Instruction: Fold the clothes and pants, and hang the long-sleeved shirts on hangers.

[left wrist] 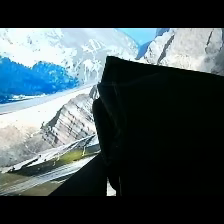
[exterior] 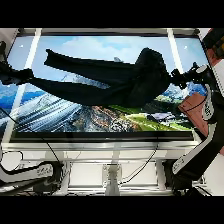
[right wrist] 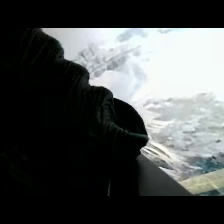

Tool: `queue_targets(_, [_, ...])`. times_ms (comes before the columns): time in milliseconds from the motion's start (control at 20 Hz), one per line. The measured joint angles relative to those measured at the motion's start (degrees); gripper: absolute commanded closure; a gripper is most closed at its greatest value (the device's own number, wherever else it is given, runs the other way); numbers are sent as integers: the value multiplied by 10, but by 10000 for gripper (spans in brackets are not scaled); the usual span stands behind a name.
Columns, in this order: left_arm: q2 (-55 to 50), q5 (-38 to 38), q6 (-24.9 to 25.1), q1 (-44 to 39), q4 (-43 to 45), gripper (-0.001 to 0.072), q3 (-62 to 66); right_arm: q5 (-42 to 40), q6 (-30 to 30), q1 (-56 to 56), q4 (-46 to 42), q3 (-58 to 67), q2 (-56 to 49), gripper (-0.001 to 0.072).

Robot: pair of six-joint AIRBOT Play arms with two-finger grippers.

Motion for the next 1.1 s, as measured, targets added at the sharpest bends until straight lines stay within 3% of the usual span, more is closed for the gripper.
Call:
queue_targets(350, [8,21,0,27,6,685,-2,39,-47,0,-56,5,102,676])
queue_targets(750, [21,-3,3,95,24,684,-2,193,-93,1,-193,4,273,676])
queue_targets(1100, [16,-73,69,100,24,685,-2,268,-127,0,-219,-79,345,676])
